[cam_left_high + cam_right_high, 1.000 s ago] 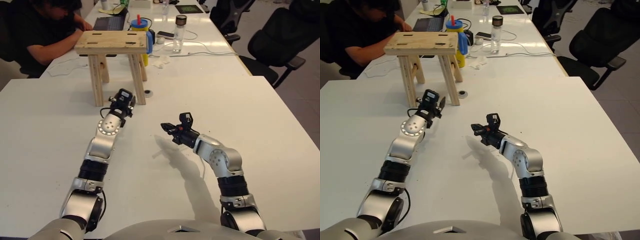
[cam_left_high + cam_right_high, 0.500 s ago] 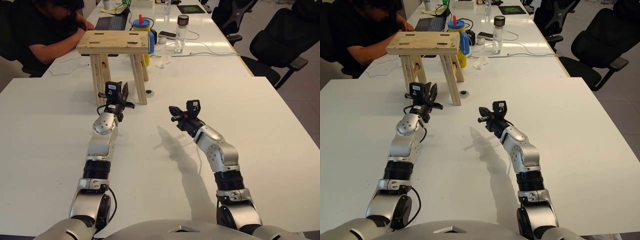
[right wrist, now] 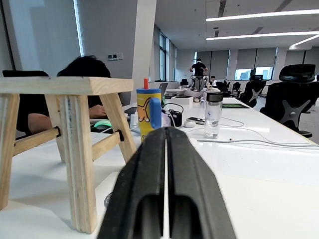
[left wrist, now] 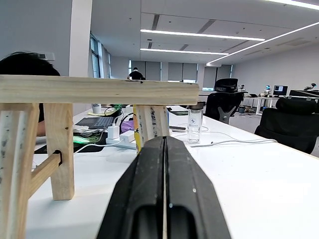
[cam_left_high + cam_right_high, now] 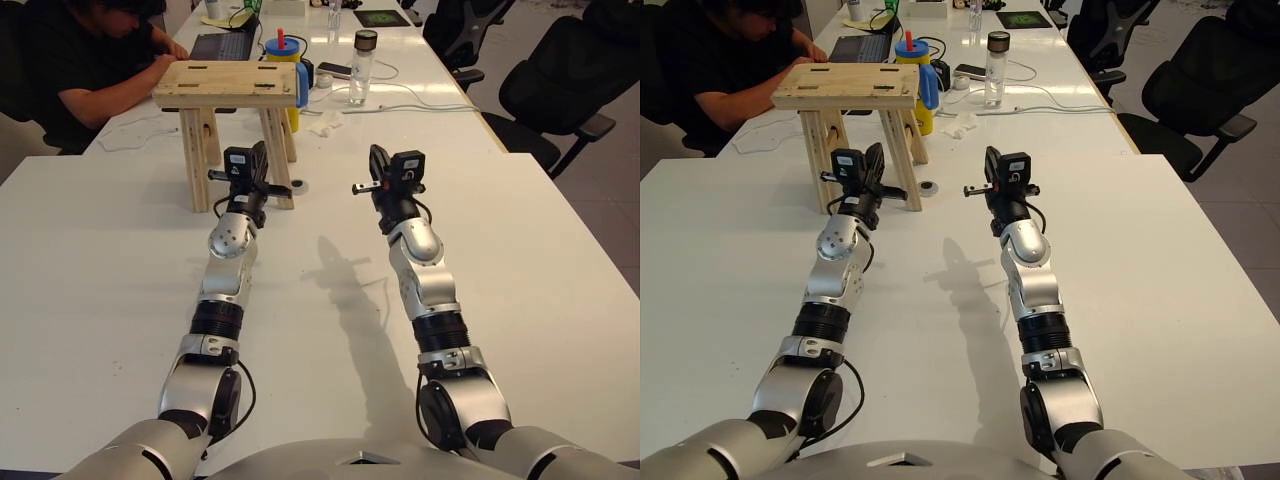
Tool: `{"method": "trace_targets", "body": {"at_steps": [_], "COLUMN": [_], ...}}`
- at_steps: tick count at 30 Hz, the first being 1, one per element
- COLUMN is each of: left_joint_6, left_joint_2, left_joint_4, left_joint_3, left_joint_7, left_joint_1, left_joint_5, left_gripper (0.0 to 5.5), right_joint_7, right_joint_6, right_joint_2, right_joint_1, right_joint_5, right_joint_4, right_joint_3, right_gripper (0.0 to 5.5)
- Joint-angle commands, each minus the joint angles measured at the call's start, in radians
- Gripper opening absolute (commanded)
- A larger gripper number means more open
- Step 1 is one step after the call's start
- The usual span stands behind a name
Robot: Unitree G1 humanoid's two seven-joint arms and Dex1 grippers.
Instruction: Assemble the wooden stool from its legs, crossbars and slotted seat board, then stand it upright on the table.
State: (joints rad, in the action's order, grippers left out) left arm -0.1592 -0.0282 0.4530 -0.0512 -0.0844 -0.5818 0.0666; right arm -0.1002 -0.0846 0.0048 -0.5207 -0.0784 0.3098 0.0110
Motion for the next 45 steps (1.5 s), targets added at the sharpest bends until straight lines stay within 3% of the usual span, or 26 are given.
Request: {"method": "trace_targets", "body": {"at_steps": [1,8,13,16,21,24,30,45], "left_joint_6": [-0.01,0.06,-0.062,-0.115,-0.209,-0.306,-0.351,-0.47], "left_joint_2": [0.016,0.039,0.039,0.061,0.091,0.072,0.046,0.046], "left_joint_4": [0.025,0.113,0.205,0.243,0.388,0.42,0.462,0.553], "left_joint_3": [-0.004,-0.015,0.011,-0.027,-0.055,-0.005,-0.019,-0.05], "left_joint_7": [-0.03,-0.08,-0.016,-0.068,-0.094,-0.084,0.001,-0.022], "left_joint_1": [-0.036,-0.084,-0.093,-0.087,-0.101,-0.057,-0.059,-0.145], "left_joint_5": [0.029,0.082,-0.001,0.065,0.09,0.006,-0.035,-0.007], "left_gripper": [0.03,0.03,0.03,0.03,0.03,0.03,0.03,0.03], "right_joint_7": [0.014,0.111,0.171,0.195,0.178,0.164,0.059,0.026], "right_joint_6": [-0.014,-0.014,-0.027,-0.042,-0.083,-0.115,-0.147,-0.152], "right_joint_2": [0.028,0.06,0.077,0.081,0.068,0.071,0.064,0.053], "right_joint_1": [-0.025,-0.037,-0.024,-0.02,-0.032,-0.04,-0.028,-0.052], "right_joint_5": [0.008,0.055,0.056,0.078,0.061,0.093,0.1,0.066], "right_joint_4": [0.044,0.102,0.115,0.138,0.187,0.182,0.155,0.183], "right_joint_3": [-0.009,-0.002,0.023,0.019,0.033,-0.006,-0.069,-0.029], "right_gripper": [0.0,0.0,0.0,0.0,0.0,0.0,0.0,0.0]}}
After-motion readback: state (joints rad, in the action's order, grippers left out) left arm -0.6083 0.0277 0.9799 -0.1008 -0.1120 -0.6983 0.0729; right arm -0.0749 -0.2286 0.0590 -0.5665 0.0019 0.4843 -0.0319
